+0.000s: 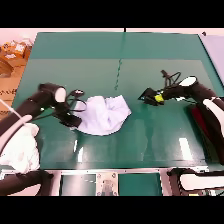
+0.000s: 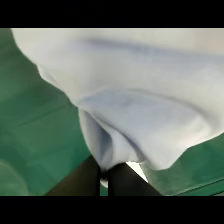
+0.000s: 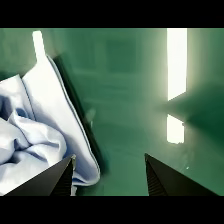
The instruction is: Fold the shirts.
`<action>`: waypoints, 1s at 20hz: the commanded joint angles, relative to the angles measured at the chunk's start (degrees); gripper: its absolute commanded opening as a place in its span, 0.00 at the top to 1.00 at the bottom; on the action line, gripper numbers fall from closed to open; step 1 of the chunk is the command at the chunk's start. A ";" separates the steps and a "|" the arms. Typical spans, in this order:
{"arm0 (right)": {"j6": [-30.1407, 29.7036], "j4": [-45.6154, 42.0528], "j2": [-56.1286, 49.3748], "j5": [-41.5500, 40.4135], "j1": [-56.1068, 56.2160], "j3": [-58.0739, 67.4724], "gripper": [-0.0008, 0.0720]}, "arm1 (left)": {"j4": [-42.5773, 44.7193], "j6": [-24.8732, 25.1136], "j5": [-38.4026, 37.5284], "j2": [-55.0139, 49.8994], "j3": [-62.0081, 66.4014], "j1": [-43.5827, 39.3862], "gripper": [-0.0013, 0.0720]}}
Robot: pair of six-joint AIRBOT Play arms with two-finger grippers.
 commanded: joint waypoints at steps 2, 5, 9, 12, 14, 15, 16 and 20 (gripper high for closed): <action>0.07 0.02 -1.92 -5.18 10.38 0.02 0.30 | 1.31 6.75 -1.29 0.79 -0.02 8.09 0.95; -0.09 4.98 -5.97 -8.79 15.82 0.39 0.30 | 1.25 8.24 -0.28 0.79 -0.02 9.22 0.95; -1.01 12.31 -12.79 -9.77 19.98 5.03 0.42 | 1.20 8.24 2.75 0.79 -0.02 9.22 0.95; -1.05 14.84 -15.45 -10.75 20.52 8.26 0.92 | 1.33 9.27 3.63 0.81 -0.02 9.22 0.95; -2.49 14.71 -14.53 -9.94 18.91 10.47 0.97 | 3.87 8.57 4.09 1.05 0.26 9.22 0.95; -2.62 14.71 -12.94 -9.20 17.49 11.39 0.97 | 6.32 6.91 3.32 1.05 1.18 9.22 0.95; -3.56 14.69 -10.36 -8.44 15.58 12.46 0.97 | 9.22 5.25 1.27 1.05 2.78 9.22 0.95; -4.04 12.26 5.33 -4.26 5.60 17.16 0.97 | 12.70 0.87 -8.72 2.73 13.38 9.22 0.95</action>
